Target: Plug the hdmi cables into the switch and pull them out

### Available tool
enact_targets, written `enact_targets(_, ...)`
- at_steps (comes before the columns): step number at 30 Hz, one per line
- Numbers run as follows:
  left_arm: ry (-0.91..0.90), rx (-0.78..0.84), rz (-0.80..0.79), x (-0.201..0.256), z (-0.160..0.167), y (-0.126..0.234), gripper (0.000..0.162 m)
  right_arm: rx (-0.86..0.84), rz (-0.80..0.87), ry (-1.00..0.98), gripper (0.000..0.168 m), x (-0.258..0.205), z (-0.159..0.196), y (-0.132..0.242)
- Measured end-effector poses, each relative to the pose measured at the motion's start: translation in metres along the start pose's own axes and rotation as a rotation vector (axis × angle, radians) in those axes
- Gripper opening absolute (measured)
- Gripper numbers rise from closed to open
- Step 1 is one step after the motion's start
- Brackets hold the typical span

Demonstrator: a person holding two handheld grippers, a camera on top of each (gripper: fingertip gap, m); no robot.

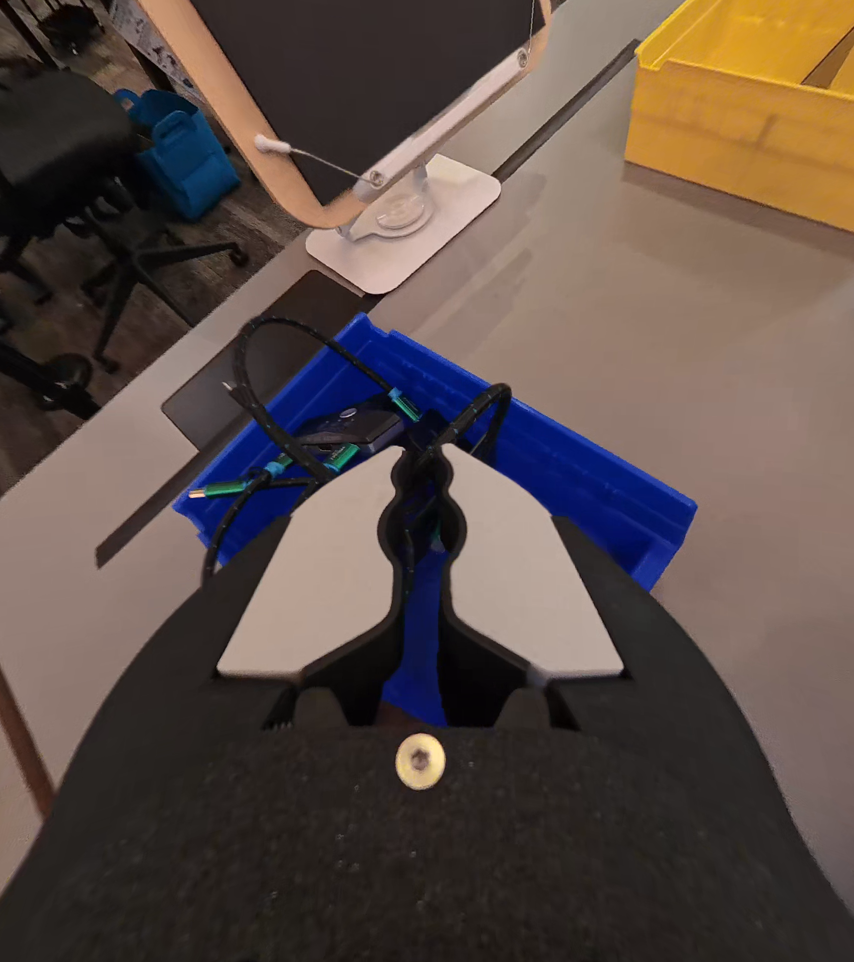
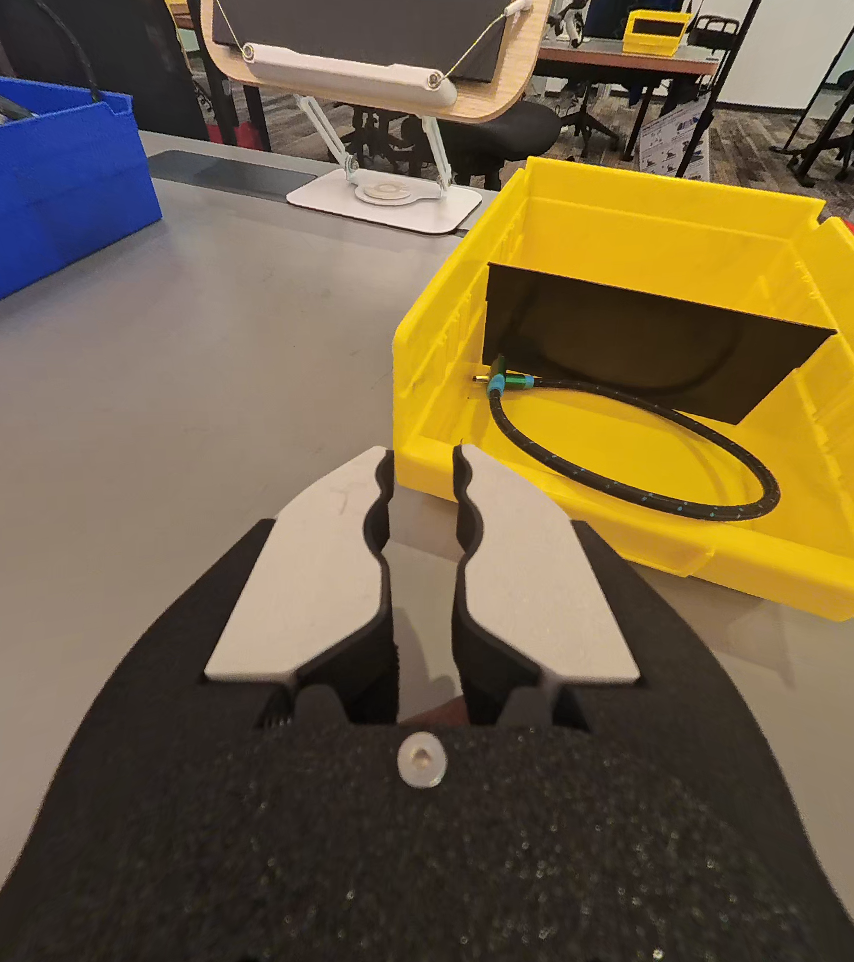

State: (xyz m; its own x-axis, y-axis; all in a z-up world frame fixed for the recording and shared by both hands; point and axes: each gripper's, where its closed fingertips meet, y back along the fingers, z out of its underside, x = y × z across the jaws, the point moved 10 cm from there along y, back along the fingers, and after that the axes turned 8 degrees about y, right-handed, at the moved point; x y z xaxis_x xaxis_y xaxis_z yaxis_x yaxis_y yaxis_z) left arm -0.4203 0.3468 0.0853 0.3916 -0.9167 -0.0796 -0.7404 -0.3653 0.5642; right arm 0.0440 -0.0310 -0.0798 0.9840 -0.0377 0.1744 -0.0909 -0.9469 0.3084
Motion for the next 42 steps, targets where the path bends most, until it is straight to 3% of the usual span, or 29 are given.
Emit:
enact_targets(1,-0.016,0.005,-0.012,0.000,-0.005,0.005,0.000,0.001,0.002,-0.002,0.021,0.001,0.000,0.000)
enact_targets(6,-0.091,0.103,-0.126,-0.011,-0.049,0.050,0.000,0.009,-0.005,-0.027,0.020,0.003,0.001,0.001)
enact_targets(9,-0.065,0.068,-0.075,-0.015,-0.066,0.069,0.000,0.009,-0.018,-0.024,0.020,0.001,0.000,0.001)
enact_targets(11,-0.071,-0.120,-0.115,-0.018,-0.053,0.061,0.010,0.011,-0.024,-0.016,0.021,-0.002,-0.001,0.001)
enact_targets(14,-0.067,-0.341,-0.274,-0.034,-0.005,0.037,0.026,0.012,-0.034,-0.003,0.021,-0.006,-0.002,0.002)
enact_targets(16,0.099,-0.381,-0.186,-0.045,0.029,0.019,0.033,0.007,-0.039,0.006,0.021,-0.007,-0.001,0.001)
enact_targets(19,0.254,-0.273,-0.061,-0.051,0.058,-0.008,0.045,0.005,-0.036,0.008,0.021,-0.006,-0.001,0.001)
enact_targets(24,0.297,-0.128,-0.023,-0.058,0.056,-0.052,0.045,0.000,-0.038,-0.010,0.020,-0.003,-0.001,-0.005)
enact_targets(25,0.299,-0.122,-0.025,-0.061,0.054,-0.059,0.038,-0.002,-0.040,-0.011,0.020,-0.003,-0.001,-0.007)
enact_targets(27,0.297,-0.095,-0.030,-0.069,0.050,-0.072,0.002,-0.007,-0.042,-0.006,0.021,-0.004,-0.001,-0.008)
enact_targets(28,0.302,-0.064,-0.022,-0.071,0.047,-0.075,0.000,-0.010,-0.044,0.001,0.020,-0.005,-0.001,-0.009)
enact_targets(32,0.310,0.010,0.033,-0.070,0.036,-0.074,0.001,-0.028,-0.044,0.040,0.020,-0.009,0.001,-0.009)
enact_targets(36,0.273,-0.058,-0.033,-0.071,0.040,-0.074,0.034,-0.037,-0.042,0.056,0.020,-0.010,0.003,-0.006)
enact_targets(39,0.269,-0.044,-0.044,-0.072,0.037,-0.074,0.042,-0.034,-0.042,0.054,0.020,-0.010,0.003,-0.005)
enact_targets(40,0.265,-0.028,-0.041,-0.072,0.036,-0.075,0.041,-0.036,-0.043,0.052,0.020,-0.009,0.003,-0.005)
enact_targets(42,0.254,-0.016,-0.063,-0.073,0.032,-0.078,0.023,-0.036,-0.045,0.047,0.019,-0.009,0.003,-0.006)
